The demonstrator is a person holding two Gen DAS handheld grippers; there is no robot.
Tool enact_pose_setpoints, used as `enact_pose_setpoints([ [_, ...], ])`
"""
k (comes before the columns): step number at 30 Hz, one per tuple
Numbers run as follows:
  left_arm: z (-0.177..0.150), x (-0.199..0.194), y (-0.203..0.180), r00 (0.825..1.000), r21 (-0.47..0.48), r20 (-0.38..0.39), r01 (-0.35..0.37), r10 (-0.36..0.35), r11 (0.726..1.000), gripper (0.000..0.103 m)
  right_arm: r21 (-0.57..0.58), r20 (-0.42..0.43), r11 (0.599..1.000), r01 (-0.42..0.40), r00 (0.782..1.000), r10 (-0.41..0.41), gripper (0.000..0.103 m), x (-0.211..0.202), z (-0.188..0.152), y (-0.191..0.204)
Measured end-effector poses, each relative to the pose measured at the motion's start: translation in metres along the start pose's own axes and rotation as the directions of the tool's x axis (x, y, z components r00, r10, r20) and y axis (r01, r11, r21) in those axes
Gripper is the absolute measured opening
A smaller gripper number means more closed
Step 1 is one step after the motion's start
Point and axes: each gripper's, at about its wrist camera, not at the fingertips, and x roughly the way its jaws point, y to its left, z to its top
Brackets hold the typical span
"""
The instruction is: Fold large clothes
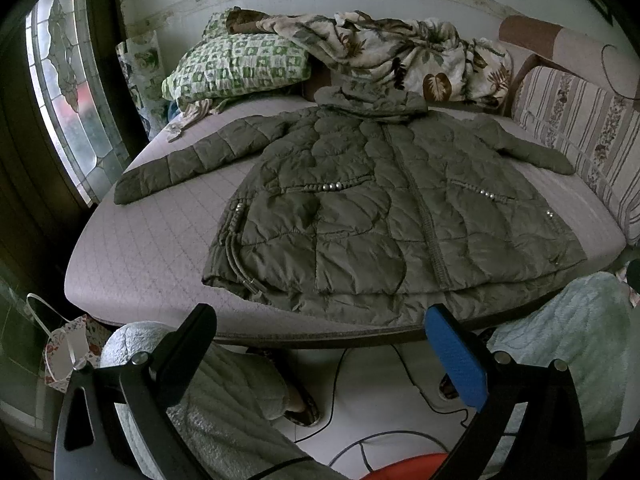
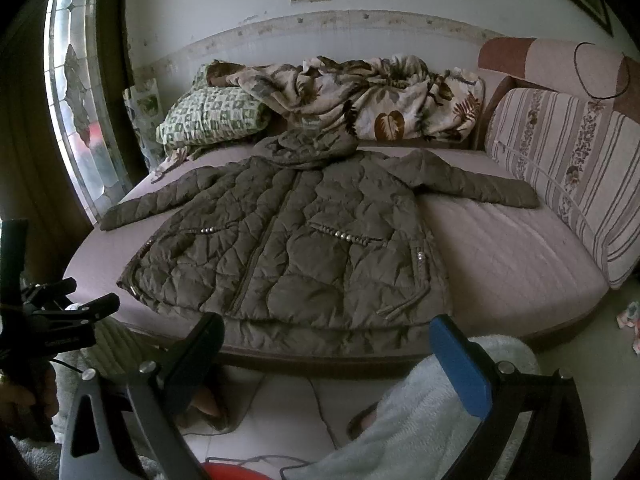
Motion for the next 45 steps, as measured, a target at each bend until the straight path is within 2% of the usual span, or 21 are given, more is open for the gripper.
enact_pose_setpoints([
  [9,0.009,0.021,0.007,0.998,-0.017,-0.048,0.027,-0.028,0.999,0.103,-0.004,-0.042,1.0,0.004,0.999,-0.004,0.103,0.019,0.004,0.002],
  [12,0.014,0.032,0.016,0.997,-0.035,-0.076,0.005,-0.007,0.999,0.103,-0.007,-0.062,1.0,0.005,0.998,-0.006,0.103,0.028,0.006,0.003],
  [17,0.029,0.059,0.064,0.99,-0.156,-0.138,-0.018,-0.004,0.988,0.103,-0.017,-0.085,1.0,0.007,0.996,-0.008,0.103,0.044,0.013,0.005],
  [21,0.05,0.078,0.113,0.988,-0.225,-0.141,-0.089,0.058,0.97,0.103,-0.04,-0.1,0.999,0.002,0.995,-0.006,0.103,0.059,0.023,0.011],
  [24,0.072,0.095,0.16,0.987,-0.316,-0.144,-0.115,0.072,0.942,0.103,-0.073,-0.101,0.997,-0.007,0.995,0.0,0.103,0.072,0.033,0.019],
  [29,0.096,0.129,0.24,0.983,-0.496,-0.169,-0.151,0.075,0.855,0.103,-0.113,-0.098,0.993,-0.037,0.995,0.026,0.103,0.095,0.052,0.036],
  [35,0.111,0.161,0.28,0.97,-0.507,-0.199,-0.226,0.142,0.832,0.103,-0.153,-0.111,0.986,-0.065,0.993,0.048,0.103,0.126,0.075,0.054],
  [38,0.117,0.185,0.308,0.965,-0.539,-0.224,-0.238,0.135,0.808,0.103,-0.17,-0.112,0.983,-0.073,0.992,0.054,0.103,0.138,0.086,0.061],
  [40,0.12,0.199,0.327,0.962,-0.57,-0.241,-0.248,0.129,0.783,0.103,-0.189,-0.11,0.979,-0.082,0.992,0.062,0.103,0.147,0.095,0.068],
  [42,0.122,0.217,0.347,0.95,-0.591,-0.276,-0.285,0.142,0.755,0.103,-0.211,-0.111,0.973,-0.093,0.991,0.071,0.103,0.157,0.103,0.076],
  [45,0.125,0.238,0.365,0.934,-0.584,-0.316,-0.328,0.164,0.743,0.103,-0.223,-0.114,0.97,-0.1,0.991,0.076,0.103,0.174,0.115,0.083],
])
